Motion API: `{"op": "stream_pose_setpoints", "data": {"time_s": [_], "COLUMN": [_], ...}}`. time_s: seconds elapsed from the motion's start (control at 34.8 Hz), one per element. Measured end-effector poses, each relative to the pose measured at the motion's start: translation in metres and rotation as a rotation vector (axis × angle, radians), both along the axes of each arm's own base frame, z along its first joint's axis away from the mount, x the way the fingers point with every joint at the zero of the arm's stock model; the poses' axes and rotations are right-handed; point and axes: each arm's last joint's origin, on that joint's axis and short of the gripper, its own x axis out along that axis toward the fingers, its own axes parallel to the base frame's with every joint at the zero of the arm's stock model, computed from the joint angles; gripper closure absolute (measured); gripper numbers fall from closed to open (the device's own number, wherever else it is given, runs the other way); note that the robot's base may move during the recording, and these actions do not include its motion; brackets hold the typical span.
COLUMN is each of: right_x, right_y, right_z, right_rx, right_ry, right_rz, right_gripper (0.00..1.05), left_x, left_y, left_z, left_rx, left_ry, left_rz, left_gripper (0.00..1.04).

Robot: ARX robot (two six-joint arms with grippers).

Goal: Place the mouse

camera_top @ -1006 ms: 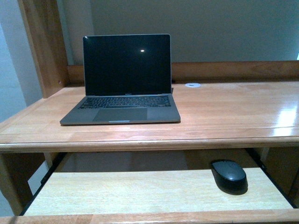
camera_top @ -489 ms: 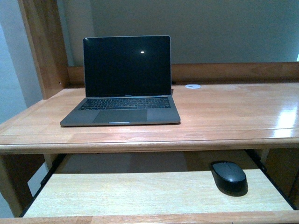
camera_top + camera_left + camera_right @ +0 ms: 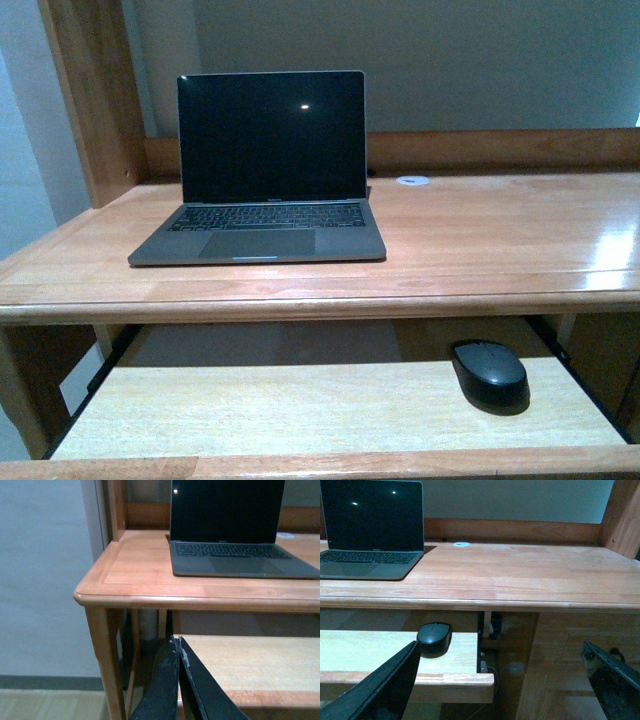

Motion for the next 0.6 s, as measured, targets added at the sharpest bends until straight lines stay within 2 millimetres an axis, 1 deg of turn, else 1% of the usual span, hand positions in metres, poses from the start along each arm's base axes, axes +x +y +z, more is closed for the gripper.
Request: {"op": "stream_pose_setpoints", "data": {"time_s": [0.23,0.6], "right_x": [0.0,0.0], "right_y": [0.0,0.0], "right_z": [0.0,0.0], "right_rx": [0.0,0.0], "right_ry": [0.0,0.0], "right_rz": [0.0,0.0], "right_gripper": [0.07,0.07], "left_x": [-0.007,-0.018], "left_y": [0.0,0.0], "left_z": [0.006,0.009], "left_rx": [-0.002,-0.003], "left_ry": [-0.042,-0.05], "left_rz": [0.0,0.0], "left_gripper": [1.03,1.03]}}
